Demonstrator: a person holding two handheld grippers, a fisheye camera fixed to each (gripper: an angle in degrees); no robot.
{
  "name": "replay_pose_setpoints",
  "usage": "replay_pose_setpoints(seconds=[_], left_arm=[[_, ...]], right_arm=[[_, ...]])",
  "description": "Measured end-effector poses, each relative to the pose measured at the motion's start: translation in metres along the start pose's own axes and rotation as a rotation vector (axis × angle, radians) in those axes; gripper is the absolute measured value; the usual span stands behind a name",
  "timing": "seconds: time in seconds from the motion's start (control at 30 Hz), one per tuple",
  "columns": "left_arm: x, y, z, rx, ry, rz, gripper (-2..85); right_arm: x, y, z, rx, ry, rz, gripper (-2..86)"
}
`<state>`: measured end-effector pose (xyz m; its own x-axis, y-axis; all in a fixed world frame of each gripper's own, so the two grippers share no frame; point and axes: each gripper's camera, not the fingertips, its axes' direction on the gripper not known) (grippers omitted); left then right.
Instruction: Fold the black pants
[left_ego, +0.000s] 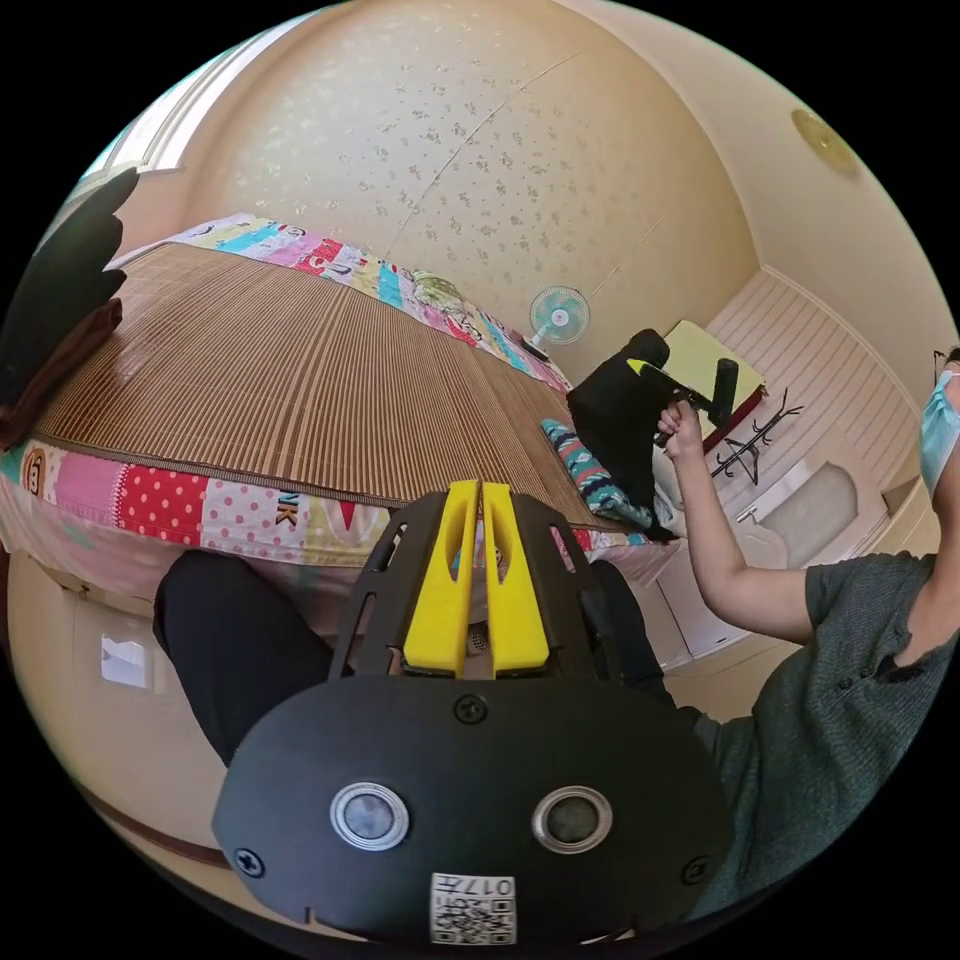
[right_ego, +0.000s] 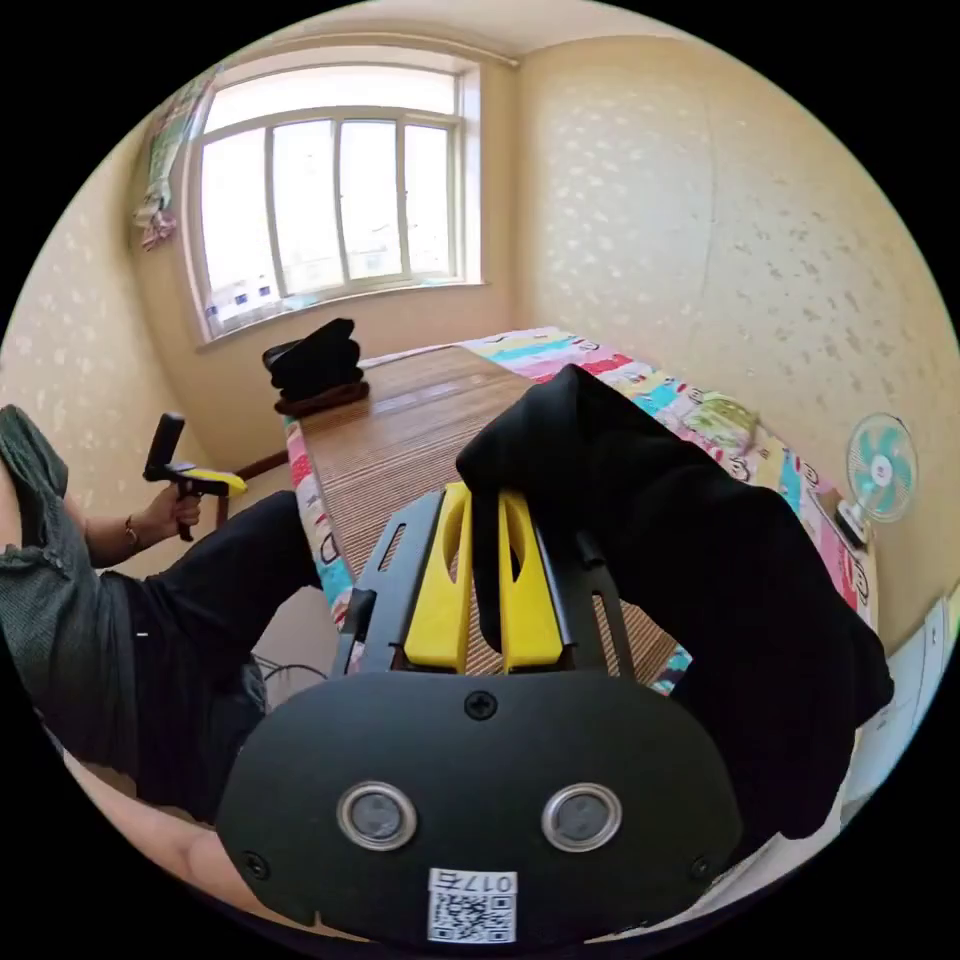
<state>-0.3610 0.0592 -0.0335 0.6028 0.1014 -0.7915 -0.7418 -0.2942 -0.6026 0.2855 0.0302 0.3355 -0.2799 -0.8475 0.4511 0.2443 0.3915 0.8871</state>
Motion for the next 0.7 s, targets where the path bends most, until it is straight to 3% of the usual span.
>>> replay_pose_setpoints(seconds=[0.07, 0.13, 0.27, 0.43, 0.6, 0.7], left_arm=[[-0.002, 0.001, 0.005, 0.001, -0.001, -0.011, -1.0], [-0.005, 0.002, 0.008, 0.003, -0.002, -0.019, -1.0], [-0.012, 0.002, 0.011, -0.006, -0.027, -0.017, -1.0], [-0.023, 0.003, 0.022, -0.029, -0.027, 0.0, -1.0], [-0.025, 0.007, 0.052, -0.051, 0.04, -0.007, -1.0], [-0.016, 0.009, 0.068, -0.055, 0.093, 0.001, -0.9]], right_arm=[[-0.054, 0.01, 0.07, -0.081, -0.233, -0.065, 2.1], [-0.083, 0.029, 0.111, -0.113, -0.334, -0.015, 2.3], [-0.085, 0.092, 0.116, 0.068, -0.527, 0.285, 2.8], [-0.02, 0.171, 0.013, 0.365, -0.274, 0.648, 3.7], [0.075, 0.196, -0.01, 0.225, -0.02, 1.02, 12.4], [0.111, 0.192, -0.006, 0.29, 0.047, 1.184, 15.3]])
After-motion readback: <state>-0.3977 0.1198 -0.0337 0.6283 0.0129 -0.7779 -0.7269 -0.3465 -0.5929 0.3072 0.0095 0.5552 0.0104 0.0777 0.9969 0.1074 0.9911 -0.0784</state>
